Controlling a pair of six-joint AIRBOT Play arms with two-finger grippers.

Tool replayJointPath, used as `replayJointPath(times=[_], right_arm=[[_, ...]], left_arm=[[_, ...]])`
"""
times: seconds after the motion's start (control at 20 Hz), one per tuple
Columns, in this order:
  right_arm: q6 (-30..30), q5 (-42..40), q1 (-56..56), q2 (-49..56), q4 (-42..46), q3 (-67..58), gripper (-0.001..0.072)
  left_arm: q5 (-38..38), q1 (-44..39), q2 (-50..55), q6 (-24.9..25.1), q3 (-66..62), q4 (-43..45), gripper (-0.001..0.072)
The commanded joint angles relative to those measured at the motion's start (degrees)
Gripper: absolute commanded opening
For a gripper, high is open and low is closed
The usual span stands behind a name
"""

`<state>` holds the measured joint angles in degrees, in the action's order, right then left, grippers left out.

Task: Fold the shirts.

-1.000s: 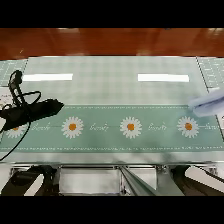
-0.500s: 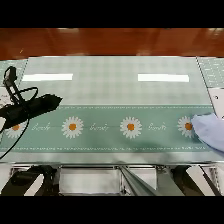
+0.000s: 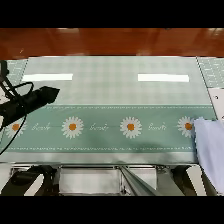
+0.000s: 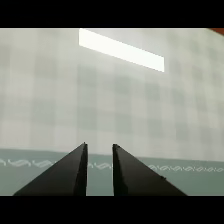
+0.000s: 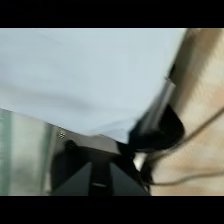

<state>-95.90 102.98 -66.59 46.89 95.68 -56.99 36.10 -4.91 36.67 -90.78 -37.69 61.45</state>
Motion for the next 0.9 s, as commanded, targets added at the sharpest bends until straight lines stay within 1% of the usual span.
replayJointPath(times=[0.0,0.05,0.1,0.15,0.25,0.35,0.4,0.5,0.55,0.6,0.65,0.7,0.75,0.85], right_arm=[[2.9,-13.7,0.1,0.4,-32.2,-8.2,0.0024],[4.5,-20.0,2.0,0.4,-43.8,-10.1,0.0024],[6.5,-24.5,5.9,0.5,-51.0,-11.6,0.0024],[8.0,-28.7,12.2,0.5,-54.5,-13.0,0.0024],[8.4,-34.8,28.6,1.5,-52.9,-15.3,0.0024],[8.2,-36.5,47.1,5.9,-44.7,-18.1,0.0023],[7.6,-36.3,55.8,9.0,-38.5,-19.4,0.0024],[2.4,-34.8,70.5,16.3,-21.9,-21.0,0.0024],[0.0,-33.7,75.5,20.1,-14.8,-21.0,0.0024],[-1.8,-31.5,78.6,23.8,-9.9,-21.0,0.0024],[-2.4,-29.3,80.2,27.1,-7.4,-21.0,0.0024],[-2.9,-27.1,80.7,29.8,-6.4,-21.0,0.0024],[-3.5,-25.5,80.7,32.0,-6.6,-21.0,0.0024],[-3.5,-25.2,80.7,33.8,-6.6,-21.0,0.0024]], left_arm=[[-3.5,0.0,1.9,3.8,-6.2,0.0,0.0233],[-3.5,0.0,3.5,3.8,-9.3,0.0,0.0224],[-3.4,-0.2,5.8,3.8,-13.0,0.0,0.0224],[-2.9,-0.7,8.5,4.3,-17.0,0.0,0.0224],[0.5,-2.9,15.7,7.9,-26.6,0.0,0.0224],[8.3,-5.2,23.3,9.2,-36.2,0.0,0.0224],[13.0,-5.9,26.8,9.2,-40.0,0.0,0.0224],[22.2,-6.2,31.7,9.1,-43.4,0.4,0.0224],[25.8,-6.1,33.2,7.4,-43.0,1.9,0.0224],[28.9,-6.1,34.3,4.2,-42.0,5.6,0.0224],[30.6,-6.1,35.1,1.0,-40.4,9.4,0.0224],[31.6,-6.1,35.3,-0.7,-38.9,11.9,0.0224],[32.2,-6.1,35.4,-1.0,-37.7,13.2,0.0224],[32.2,-6.1,35.4,-1.0,-36.5,13.2,0.0225]])
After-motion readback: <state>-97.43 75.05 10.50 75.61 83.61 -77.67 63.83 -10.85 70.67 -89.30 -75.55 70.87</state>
